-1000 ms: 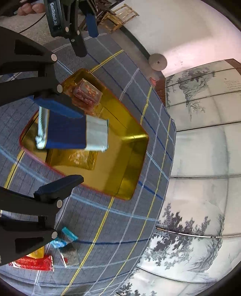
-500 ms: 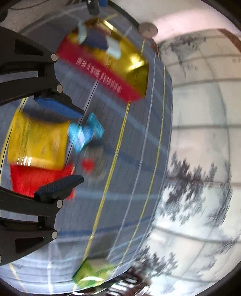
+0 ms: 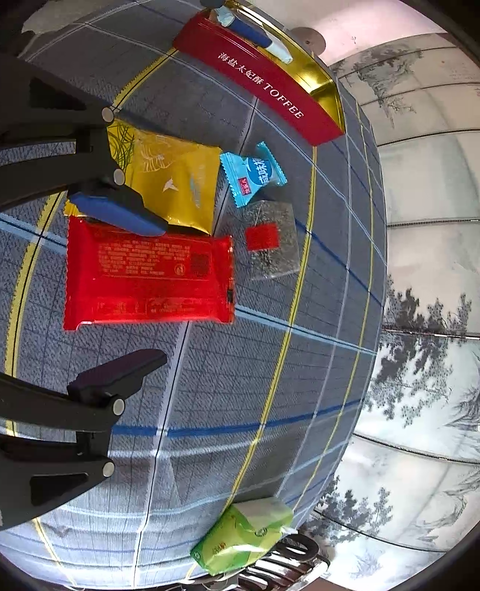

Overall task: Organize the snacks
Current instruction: 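Move the right gripper back to the pile and grasp the red packet, then grasp the yellow WANLIYUAN packet with the left gripper while the right holds the red packet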

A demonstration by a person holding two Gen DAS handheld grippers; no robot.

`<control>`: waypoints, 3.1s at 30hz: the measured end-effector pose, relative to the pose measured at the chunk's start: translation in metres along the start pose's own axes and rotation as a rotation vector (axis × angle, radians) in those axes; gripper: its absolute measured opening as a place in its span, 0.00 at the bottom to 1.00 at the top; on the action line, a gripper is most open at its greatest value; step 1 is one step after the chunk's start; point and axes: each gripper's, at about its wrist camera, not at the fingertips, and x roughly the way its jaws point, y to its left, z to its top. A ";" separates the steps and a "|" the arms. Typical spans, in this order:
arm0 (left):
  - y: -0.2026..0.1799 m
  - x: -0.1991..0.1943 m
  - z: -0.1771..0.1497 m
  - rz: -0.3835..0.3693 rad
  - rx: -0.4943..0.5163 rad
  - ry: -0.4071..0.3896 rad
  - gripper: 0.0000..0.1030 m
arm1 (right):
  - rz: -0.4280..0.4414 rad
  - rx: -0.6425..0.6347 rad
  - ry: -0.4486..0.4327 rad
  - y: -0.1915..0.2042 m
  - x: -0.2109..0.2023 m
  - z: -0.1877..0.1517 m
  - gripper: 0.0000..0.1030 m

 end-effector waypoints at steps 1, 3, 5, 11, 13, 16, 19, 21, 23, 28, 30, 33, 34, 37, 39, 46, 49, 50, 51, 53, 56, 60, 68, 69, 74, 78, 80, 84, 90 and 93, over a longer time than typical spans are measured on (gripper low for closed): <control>-0.003 0.001 0.000 -0.002 0.003 0.003 0.76 | 0.002 -0.004 0.001 0.000 0.002 0.000 0.63; -0.013 0.005 0.000 -0.008 0.009 0.011 0.76 | 0.010 -0.009 0.002 0.001 0.005 -0.001 0.63; -0.022 0.007 0.000 -0.015 0.014 0.016 0.76 | 0.023 -0.010 -0.001 0.000 0.008 -0.001 0.63; -0.047 0.018 0.001 -0.024 0.032 0.034 0.76 | 0.072 -0.003 -0.011 -0.003 0.015 0.001 0.63; -0.053 0.020 0.001 -0.031 0.033 0.039 0.76 | 0.070 -0.005 -0.020 -0.003 0.017 0.002 0.63; -0.061 0.026 0.003 -0.033 0.029 0.049 0.76 | 0.048 -0.010 -0.025 0.001 0.020 0.004 0.63; -0.066 0.029 0.003 -0.038 0.017 0.055 0.76 | 0.055 -0.013 -0.035 0.000 0.021 0.005 0.63; -0.070 0.032 0.003 -0.046 0.012 0.062 0.76 | 0.067 -0.018 -0.039 -0.001 0.020 0.004 0.63; -0.075 0.035 0.003 -0.055 0.010 0.069 0.76 | 0.073 -0.019 -0.043 -0.004 0.019 0.003 0.59; -0.089 0.040 0.005 -0.074 0.014 0.076 0.76 | 0.086 -0.024 -0.065 -0.017 0.014 -0.003 0.48; -0.095 0.042 0.007 -0.078 0.018 0.073 0.76 | 0.071 -0.022 -0.074 -0.025 0.013 -0.006 0.47; -0.106 0.046 0.010 -0.091 0.019 0.073 0.76 | 0.047 0.006 -0.083 -0.041 0.013 -0.007 0.47; -0.109 0.047 0.011 -0.095 0.020 0.074 0.77 | 0.036 0.022 -0.081 -0.048 0.014 -0.006 0.47; -0.121 0.052 0.014 -0.108 0.023 0.082 0.77 | 0.000 0.067 -0.080 -0.072 0.016 -0.003 0.47; -0.128 0.056 0.016 -0.115 0.024 0.085 0.78 | -0.010 0.093 -0.079 -0.085 0.016 -0.002 0.47; -0.147 0.074 0.019 -0.111 0.006 0.121 0.80 | -0.019 0.117 -0.079 -0.096 0.019 -0.001 0.47; -0.149 0.080 0.021 -0.110 -0.008 0.134 0.81 | -0.014 0.119 -0.079 -0.097 0.019 0.000 0.47; -0.150 0.082 0.021 -0.108 -0.013 0.133 0.81 | -0.012 0.119 -0.080 -0.097 0.018 -0.002 0.48; -0.152 0.083 0.021 -0.103 -0.015 0.132 0.81 | -0.011 0.118 -0.080 -0.097 0.018 -0.003 0.49; -0.153 0.086 0.020 -0.089 -0.010 0.135 0.82 | -0.012 0.117 -0.079 -0.097 0.017 -0.003 0.49; -0.153 0.091 0.020 -0.073 -0.011 0.141 0.81 | -0.012 0.117 -0.079 -0.097 0.018 -0.003 0.49; -0.151 0.093 0.020 -0.064 -0.008 0.136 0.82 | -0.012 0.117 -0.079 -0.097 0.018 -0.003 0.49; -0.144 0.089 0.015 -0.041 0.020 0.111 0.66 | -0.012 0.117 -0.079 -0.097 0.017 -0.003 0.49; -0.143 0.088 0.015 -0.041 0.023 0.108 0.64 | -0.012 0.117 -0.079 -0.097 0.017 -0.003 0.49; -0.137 0.086 0.014 -0.042 0.021 0.104 0.58 | -0.012 0.116 -0.079 -0.097 0.017 -0.003 0.49; -0.134 0.083 0.012 -0.043 0.030 0.102 0.55 | -0.015 0.115 -0.078 -0.097 0.017 -0.003 0.49; -0.132 0.081 0.011 -0.035 0.037 0.100 0.54 | -0.016 0.114 -0.078 -0.097 0.016 -0.003 0.49; -0.131 0.080 0.010 -0.019 0.053 0.097 0.54 | -0.018 0.113 -0.078 -0.097 0.016 -0.003 0.49; -0.125 0.076 0.006 -0.001 0.070 0.096 0.54 | -0.030 0.107 -0.075 -0.096 0.015 -0.004 0.49; -0.122 0.072 0.005 0.006 0.080 0.086 0.54 | -0.035 0.103 -0.074 -0.095 0.016 -0.003 0.49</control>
